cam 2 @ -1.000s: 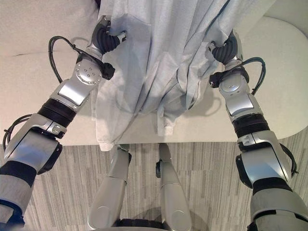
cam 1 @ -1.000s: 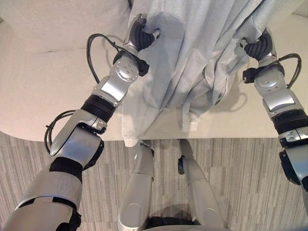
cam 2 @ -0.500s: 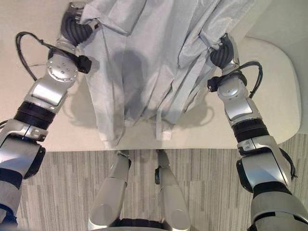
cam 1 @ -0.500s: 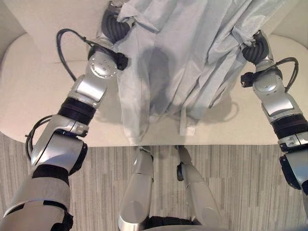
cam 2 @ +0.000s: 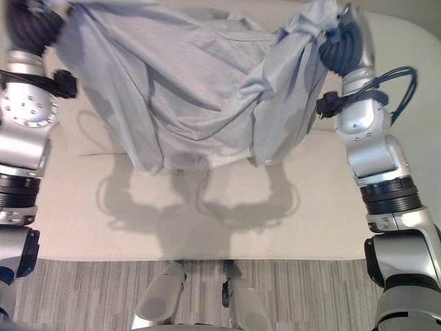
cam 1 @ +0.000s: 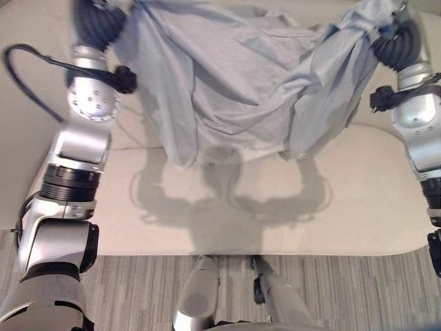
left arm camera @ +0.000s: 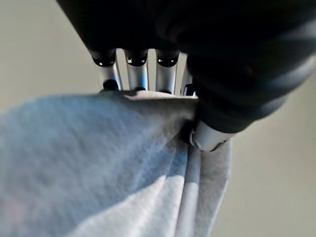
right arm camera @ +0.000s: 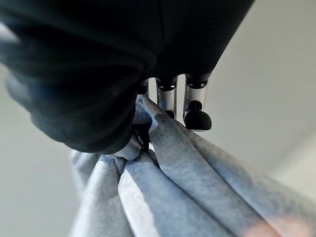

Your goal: Hang the clothes on the sofa on the clothes rack.

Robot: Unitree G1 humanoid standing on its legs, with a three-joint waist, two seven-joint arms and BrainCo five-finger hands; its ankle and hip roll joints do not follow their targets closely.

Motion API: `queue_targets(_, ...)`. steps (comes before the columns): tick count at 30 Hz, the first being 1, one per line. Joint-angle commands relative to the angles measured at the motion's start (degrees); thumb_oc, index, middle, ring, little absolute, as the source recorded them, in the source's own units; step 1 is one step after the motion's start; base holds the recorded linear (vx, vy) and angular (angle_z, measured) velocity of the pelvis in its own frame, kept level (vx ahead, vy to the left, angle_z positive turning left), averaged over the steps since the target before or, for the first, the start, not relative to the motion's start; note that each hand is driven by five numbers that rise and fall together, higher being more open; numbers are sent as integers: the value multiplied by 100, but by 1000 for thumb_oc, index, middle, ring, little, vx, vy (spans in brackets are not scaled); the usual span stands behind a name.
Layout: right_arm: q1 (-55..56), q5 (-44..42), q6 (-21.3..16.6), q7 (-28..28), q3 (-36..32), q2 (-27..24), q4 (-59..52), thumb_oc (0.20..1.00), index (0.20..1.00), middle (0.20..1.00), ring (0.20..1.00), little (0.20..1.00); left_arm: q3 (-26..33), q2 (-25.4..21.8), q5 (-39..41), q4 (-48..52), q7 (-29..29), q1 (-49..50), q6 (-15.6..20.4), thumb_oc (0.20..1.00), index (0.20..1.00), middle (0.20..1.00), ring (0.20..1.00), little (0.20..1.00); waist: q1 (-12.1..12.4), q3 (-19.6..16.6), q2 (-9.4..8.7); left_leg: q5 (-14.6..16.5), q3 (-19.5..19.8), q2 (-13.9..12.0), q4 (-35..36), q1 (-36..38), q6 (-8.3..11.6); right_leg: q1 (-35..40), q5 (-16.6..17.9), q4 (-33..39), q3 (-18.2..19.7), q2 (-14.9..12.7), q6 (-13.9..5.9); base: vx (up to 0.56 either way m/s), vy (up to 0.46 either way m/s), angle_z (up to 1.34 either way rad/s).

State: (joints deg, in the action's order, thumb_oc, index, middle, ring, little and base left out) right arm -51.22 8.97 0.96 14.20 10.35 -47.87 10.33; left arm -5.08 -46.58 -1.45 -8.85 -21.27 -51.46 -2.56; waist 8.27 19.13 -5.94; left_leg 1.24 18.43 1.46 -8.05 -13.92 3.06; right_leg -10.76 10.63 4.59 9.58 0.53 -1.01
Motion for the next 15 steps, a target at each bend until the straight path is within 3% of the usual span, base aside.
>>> queue_targets(1, 96, 157, -120, 207, -37, -230, -128, 200, 200, 200, 200, 200, 222, -303, -379, 96, -307, 233, 263, 200, 200, 200, 200, 200, 58, -961, 128, -414, -272, -299, 1305, 750, -394, 360, -488, 41, 129, -406, 109, 28, 89, 7)
queue_targets(7, 209, 199, -98, 278, -204, -236, -337, 200, 200, 200, 200, 200, 773, -638, -471, 121, -412, 702, 254, 200, 200, 200, 200, 200, 177, -1228, 112, -395, -234, -206, 1305, 870, -404, 436, -485, 41, 124, -530, 94, -13, 96, 4)
queue_targets(9, 166, 223, -41, 309, -167, -196, -359, 200, 200, 200, 200, 200, 1174, -932, -508, 74, -527, 989, 233, 200, 200, 200, 200, 200, 328, -1360, 97, -408, -111, -56, 1305, 931, -410, 403, -469, 41, 139, -649, 96, -55, 215, -6)
queue_targets(15, -57, 326, 56, 314, 101, -145, -339, 200, 200, 200, 200, 200, 2042, -1353, -550, 91, -773, 1645, 184, 200, 200, 200, 200, 200, 532, -1356, 118, -551, -235, 47, 1305, 930, -371, 581, -262, -229, 173, -674, 41, -58, 48, -11)
